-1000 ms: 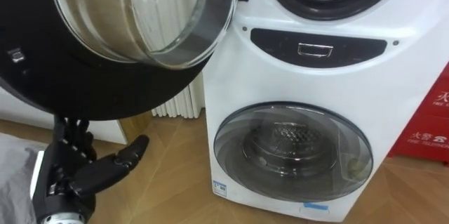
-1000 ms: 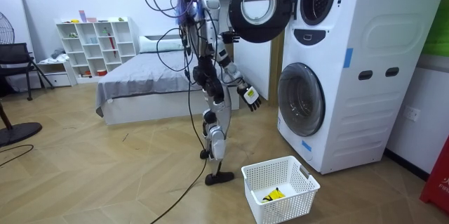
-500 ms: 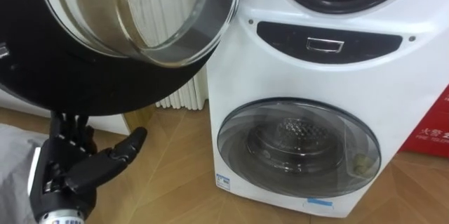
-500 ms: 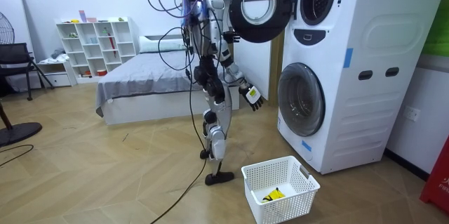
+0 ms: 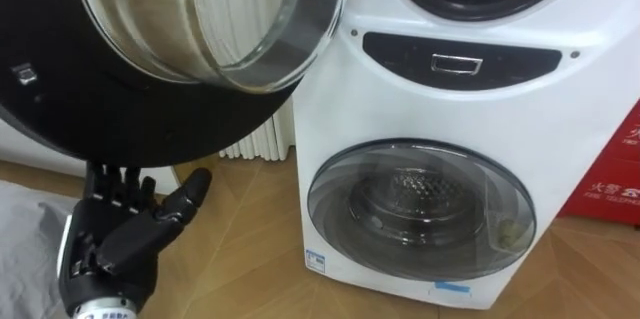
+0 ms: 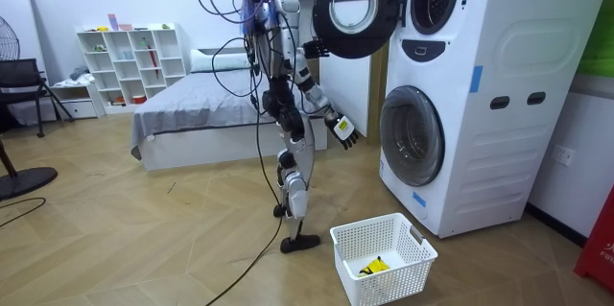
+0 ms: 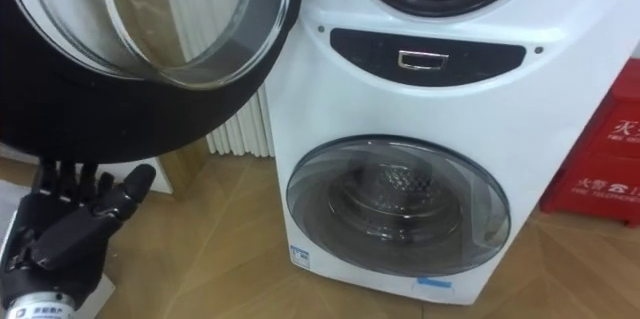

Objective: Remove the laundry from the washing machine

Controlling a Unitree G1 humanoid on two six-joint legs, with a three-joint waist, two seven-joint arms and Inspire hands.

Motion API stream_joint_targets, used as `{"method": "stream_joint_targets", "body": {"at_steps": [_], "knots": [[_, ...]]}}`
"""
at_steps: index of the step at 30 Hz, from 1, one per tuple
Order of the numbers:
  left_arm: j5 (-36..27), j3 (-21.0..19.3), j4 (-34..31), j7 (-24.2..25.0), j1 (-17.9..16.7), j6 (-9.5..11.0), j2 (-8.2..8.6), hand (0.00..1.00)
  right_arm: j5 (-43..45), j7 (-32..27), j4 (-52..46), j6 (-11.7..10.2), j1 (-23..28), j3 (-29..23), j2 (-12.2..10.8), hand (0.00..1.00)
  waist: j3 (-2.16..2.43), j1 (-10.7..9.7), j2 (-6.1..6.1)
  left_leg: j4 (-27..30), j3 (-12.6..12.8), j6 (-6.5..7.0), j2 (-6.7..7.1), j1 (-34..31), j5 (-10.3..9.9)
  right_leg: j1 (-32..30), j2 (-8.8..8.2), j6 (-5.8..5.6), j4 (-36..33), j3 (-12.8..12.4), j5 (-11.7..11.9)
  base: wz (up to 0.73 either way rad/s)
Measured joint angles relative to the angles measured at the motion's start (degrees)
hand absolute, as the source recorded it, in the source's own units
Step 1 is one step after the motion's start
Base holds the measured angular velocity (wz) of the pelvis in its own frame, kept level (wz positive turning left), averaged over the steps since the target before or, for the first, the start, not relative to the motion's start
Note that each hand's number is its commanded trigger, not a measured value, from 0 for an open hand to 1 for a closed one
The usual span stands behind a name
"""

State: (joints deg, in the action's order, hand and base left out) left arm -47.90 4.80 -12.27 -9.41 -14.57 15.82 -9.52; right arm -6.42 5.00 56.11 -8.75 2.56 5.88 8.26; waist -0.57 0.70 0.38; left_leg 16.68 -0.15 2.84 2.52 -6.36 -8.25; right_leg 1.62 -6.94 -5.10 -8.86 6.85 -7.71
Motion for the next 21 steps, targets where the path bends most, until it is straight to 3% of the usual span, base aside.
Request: {"method": "stream_joint_targets", "body": {"at_steps": [8, 13, 19, 21], "knots": [[-1.99, 2.93, 0.00, -0.01, -1.43, 3.33, 0.69, 0.00, -0.31, -0.15, 0.00, 0.01, -0.45, 0.05, -0.03, 0.00, 0.02, -0.69, -0.04, 0.67, 1.83, 0.56, 0.03, -0.09, -0.24, -0.57, 0.02, -0.21, -0.01, -2.86, 0.49, -0.10], [-2.17, 4.91, 0.00, -0.16, -2.02, 5.54, 1.27, 0.00, -0.73, -1.45, 0.10, -0.02, -0.44, 0.06, 0.00, 0.00, 0.07, -2.78, -0.11, 1.05, 2.41, 1.21, 0.10, -1.08, -0.03, -1.25, 0.12, -0.20, -0.08, -5.09, 0.67, 0.04], [-2.19, 9.94, 0.04, -2.09, -2.02, 9.43, 4.08, 0.00, -5.35, -2.40, 1.31, -1.51, -0.87, 1.99, -0.27, 0.00, 0.07, -4.77, -0.17, 1.11, 5.33, 2.19, -0.20, -1.87, 0.48, -2.05, -0.08, 2.28, -0.13, -6.79, 1.37, 0.04], [-2.22, 11.63, 0.10, -2.28, -2.01, 10.03, 4.47, 0.00, -6.22, -2.51, 1.53, -1.79, -1.44, 2.46, -0.63, 0.00, 0.06, -5.90, -0.32, 0.91, 8.14, 2.34, -1.02, -2.23, 0.70, -2.45, -0.05, 2.73, -0.13, -7.71, 1.38, 0.17]]}}
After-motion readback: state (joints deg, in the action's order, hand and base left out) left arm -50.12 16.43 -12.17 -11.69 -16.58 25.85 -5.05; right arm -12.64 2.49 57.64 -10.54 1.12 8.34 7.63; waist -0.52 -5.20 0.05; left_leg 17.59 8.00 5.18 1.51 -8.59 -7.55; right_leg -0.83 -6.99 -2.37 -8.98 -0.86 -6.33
